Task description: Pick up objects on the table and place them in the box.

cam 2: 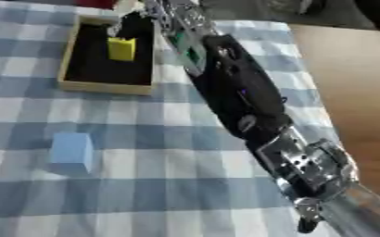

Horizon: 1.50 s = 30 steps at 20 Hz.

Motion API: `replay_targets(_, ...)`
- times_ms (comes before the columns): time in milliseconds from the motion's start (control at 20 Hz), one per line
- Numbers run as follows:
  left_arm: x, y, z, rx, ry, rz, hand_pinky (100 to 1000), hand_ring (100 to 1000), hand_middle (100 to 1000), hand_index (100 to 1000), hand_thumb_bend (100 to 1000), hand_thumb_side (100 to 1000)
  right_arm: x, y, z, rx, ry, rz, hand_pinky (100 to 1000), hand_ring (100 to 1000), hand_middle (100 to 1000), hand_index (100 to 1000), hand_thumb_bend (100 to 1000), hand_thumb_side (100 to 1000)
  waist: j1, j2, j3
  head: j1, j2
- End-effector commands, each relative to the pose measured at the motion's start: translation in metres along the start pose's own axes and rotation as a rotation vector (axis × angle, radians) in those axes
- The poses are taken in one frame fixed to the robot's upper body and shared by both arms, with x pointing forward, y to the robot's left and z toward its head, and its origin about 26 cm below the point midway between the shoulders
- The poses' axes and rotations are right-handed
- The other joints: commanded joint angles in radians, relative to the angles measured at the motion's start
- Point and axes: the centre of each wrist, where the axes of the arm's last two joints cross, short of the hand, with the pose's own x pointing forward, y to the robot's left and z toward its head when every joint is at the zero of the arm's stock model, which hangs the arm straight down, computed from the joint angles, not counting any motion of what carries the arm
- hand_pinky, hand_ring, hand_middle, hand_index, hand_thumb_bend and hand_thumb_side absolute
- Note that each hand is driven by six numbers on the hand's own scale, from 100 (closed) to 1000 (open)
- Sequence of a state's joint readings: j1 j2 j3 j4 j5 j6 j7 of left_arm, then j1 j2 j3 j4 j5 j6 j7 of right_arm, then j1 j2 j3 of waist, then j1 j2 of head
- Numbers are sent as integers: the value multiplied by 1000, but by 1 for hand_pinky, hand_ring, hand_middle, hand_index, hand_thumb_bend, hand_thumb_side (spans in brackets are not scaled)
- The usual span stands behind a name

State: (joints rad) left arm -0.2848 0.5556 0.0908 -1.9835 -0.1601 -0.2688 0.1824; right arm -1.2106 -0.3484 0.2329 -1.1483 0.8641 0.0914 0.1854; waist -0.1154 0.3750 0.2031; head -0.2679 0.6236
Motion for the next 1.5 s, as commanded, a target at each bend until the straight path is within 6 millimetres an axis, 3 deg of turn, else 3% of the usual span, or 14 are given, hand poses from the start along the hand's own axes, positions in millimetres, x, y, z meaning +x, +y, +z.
replay_targets(50, 5, 9, -6, -2, -33, -26, 768, 686, 637, 799, 126, 948, 1, -43, 9, -103, -28, 0, 853, 841, 692, 761, 441, 359, 13, -28, -3, 8, 2)
replay_targets(250, 6, 12, -9, -22, -42, -49, 769, 689, 640, 801, 132, 950, 4, -75, 36, -199, -76, -33, 852, 827, 687, 762, 273, 403, 11, -30, -14, 23, 2)
replay_targets(350, 8, 16, -15, -49, -61, -101, 770, 693, 644, 803, 144, 944, 5, -89, 55, -257, -98, -64, 851, 820, 679, 755, 100, 445, 11, -29, -19, 31, 4)
replay_targets(500, 14, 19, -28, -114, -97, -201, 773, 701, 651, 812, 173, 942, 7, -102, 86, -322, -114, -113, 854, 821, 675, 741, 100, 464, 12, -27, -31, 40, 4)
replay_targets(800, 29, 16, -53, -350, -120, -412, 789, 721, 672, 829, 205, 983, 9, -113, 143, -455, -168, -258, 862, 817, 663, 712, 100, 611, 21, -18, -69, 55, 5)
replay_targets(1100, 43, 0, -68, -590, -87, -442, 795, 726, 677, 835, 264, 1000, -10, -98, 160, -511, -144, -330, 865, 812, 656, 699, 100, 644, 41, -13, -86, 87, 7)
replay_targets(1500, 60, -28, -79, -890, -69, -490, 818, 757, 707, 844, 453, 843, -22, -85, 168, -627, -174, -379, 865, 806, 646, 687, 100, 648, 71, -11, -98, 112, 7)
